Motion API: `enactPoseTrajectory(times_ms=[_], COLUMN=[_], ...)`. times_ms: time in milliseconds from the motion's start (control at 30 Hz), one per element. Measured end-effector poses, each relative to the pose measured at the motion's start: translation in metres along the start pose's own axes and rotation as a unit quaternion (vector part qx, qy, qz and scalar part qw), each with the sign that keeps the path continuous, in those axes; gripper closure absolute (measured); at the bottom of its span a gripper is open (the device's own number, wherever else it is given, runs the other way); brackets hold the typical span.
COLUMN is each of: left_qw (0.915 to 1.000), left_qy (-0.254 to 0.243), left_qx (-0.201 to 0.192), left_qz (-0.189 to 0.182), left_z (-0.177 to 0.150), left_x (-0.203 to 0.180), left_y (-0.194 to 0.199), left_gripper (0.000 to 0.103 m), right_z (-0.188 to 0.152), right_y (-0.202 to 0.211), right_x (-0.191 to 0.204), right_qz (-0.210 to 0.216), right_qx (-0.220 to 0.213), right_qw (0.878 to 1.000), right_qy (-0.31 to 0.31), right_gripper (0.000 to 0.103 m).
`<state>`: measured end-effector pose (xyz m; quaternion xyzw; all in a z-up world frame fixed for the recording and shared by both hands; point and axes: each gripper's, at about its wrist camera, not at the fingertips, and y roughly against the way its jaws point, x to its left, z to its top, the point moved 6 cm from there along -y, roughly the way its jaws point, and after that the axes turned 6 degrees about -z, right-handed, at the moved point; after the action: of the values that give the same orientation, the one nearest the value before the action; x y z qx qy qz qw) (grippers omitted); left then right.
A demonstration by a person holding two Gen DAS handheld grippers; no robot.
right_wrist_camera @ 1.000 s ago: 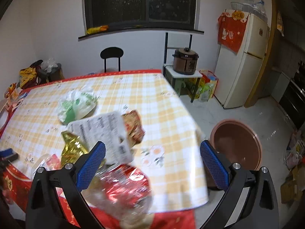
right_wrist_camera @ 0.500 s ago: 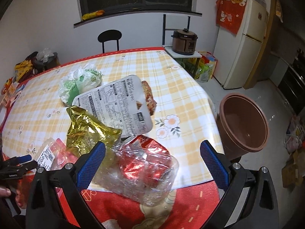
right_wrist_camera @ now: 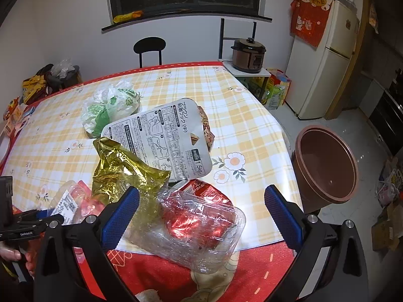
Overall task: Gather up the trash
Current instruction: 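Close the left tool on the clear plastic food tray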
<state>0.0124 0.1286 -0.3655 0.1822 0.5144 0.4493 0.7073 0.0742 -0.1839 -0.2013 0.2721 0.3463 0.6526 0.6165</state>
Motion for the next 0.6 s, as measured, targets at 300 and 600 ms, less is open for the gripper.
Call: enactPoseTrajectory(times_ms=[300,600], left_qw=[0.9993,0.9990], left_qy=[-0.018,0.000], left_qx=[-0.020,-0.032], left_qz=[0.024,0.033], left_z=[0.015,0.015], left_x=[-0.002,0.008], left_y=[0.019,0.026], left_gripper=[0.087,0.086], right_z=[0.005,0.002], right_y=[0.001,-0.006], right_x=[0.003,0.060], right_qz=[0.012,0.098], right_qx=[-0.005,0.021], right_qw=[1.000,0.993], right_qy=[-0.001,0.055], right_gripper=[0.005,0.005])
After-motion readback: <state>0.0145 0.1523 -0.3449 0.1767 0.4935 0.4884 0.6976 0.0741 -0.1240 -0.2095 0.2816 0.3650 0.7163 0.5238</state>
